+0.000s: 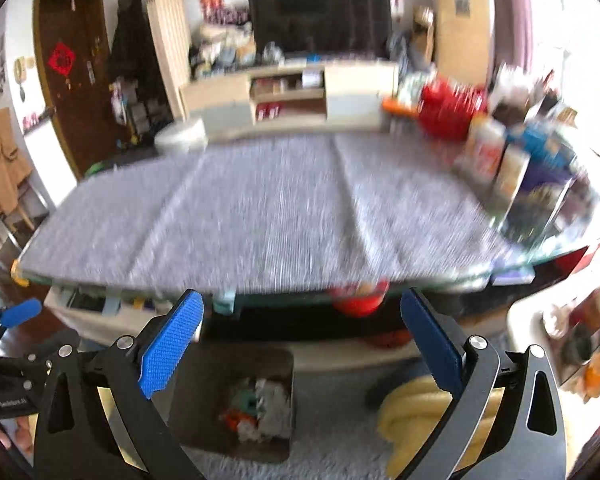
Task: Collect trash
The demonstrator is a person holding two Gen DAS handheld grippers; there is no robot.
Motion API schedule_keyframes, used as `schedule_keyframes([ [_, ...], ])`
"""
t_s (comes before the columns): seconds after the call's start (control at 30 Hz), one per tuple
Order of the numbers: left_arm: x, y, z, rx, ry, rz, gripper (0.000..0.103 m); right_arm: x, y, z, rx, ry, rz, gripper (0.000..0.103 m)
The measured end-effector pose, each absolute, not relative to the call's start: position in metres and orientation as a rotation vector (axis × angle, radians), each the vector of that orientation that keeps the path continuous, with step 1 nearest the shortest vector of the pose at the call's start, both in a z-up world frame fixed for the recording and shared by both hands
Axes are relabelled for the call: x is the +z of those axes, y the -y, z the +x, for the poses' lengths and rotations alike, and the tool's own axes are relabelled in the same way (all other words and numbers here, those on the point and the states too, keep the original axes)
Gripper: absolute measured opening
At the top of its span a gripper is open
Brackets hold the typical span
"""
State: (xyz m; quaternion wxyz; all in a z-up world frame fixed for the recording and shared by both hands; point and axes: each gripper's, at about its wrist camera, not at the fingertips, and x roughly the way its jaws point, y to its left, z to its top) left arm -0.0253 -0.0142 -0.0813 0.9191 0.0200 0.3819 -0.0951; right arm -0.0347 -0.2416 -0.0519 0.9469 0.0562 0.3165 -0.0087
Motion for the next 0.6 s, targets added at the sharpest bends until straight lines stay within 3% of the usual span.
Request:
schedule_keyframes([
  [0.6,-0.011,0.017,-0.059,-0.145,-0.537,0.037,0.095,0.012,0.239,-0.079,-0.062,-0.379,0.114,0.1],
])
